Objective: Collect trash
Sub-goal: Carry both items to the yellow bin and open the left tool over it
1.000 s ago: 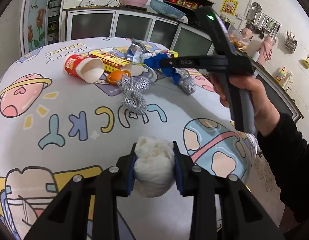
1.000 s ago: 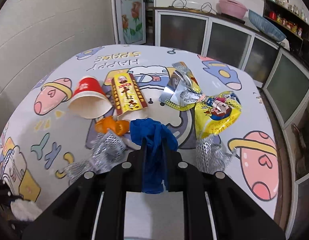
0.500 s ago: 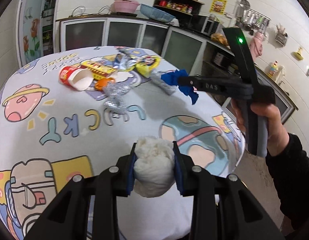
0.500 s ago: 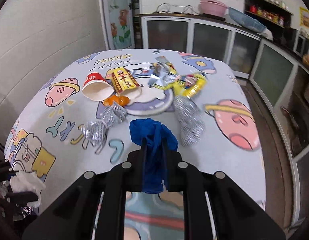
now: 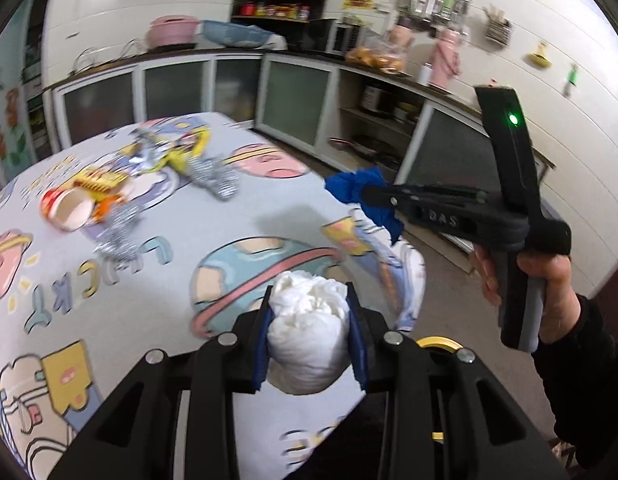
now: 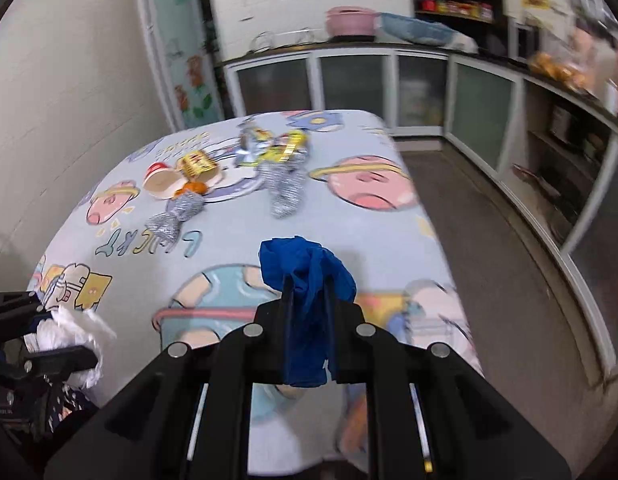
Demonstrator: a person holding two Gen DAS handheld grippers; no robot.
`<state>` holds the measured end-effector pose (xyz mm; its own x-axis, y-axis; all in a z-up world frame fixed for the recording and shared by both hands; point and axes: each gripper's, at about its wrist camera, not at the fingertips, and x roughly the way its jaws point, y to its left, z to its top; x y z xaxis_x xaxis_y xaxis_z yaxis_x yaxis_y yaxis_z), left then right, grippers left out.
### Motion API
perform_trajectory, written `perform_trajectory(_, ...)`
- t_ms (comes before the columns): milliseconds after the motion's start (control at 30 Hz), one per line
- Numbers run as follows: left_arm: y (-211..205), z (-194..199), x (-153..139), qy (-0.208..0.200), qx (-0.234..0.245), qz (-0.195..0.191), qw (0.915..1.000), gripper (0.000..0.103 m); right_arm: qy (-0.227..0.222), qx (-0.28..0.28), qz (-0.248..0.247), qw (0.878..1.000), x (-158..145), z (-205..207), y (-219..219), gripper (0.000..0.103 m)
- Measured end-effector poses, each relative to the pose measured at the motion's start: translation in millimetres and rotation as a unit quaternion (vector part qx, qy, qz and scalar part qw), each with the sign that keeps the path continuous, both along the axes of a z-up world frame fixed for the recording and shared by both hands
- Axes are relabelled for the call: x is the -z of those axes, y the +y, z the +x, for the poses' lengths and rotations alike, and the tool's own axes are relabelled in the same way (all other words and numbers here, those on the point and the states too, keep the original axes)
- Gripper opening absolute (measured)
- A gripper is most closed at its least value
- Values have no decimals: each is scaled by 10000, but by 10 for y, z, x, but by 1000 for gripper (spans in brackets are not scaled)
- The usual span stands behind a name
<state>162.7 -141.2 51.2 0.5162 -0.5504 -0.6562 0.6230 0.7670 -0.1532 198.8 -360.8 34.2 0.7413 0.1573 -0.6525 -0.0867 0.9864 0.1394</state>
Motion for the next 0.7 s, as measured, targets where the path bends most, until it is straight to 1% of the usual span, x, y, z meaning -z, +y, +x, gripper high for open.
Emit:
perform_trajectory(200, -478, -206, -70, -122, 632, 31, 9979, 30, -73, 749, 104, 9971, 45, -709, -537, 13)
perform_trajectory(367, -915, -412, -101, -159, 1211, 45, 9925, 30, -34, 1332, 40, 9911, 119, -1205, -888, 13)
perform_trajectory(500, -1210, -549, -71, -131, 1583, 86, 9873, 30, 94, 1819, 85, 9832, 264, -1604, -1147, 13)
perform_trajectory(700, -1553, -698, 3, -115, 1979, 202, 9799, 30, 330, 2331, 213, 9717, 535, -2043, -1390, 13)
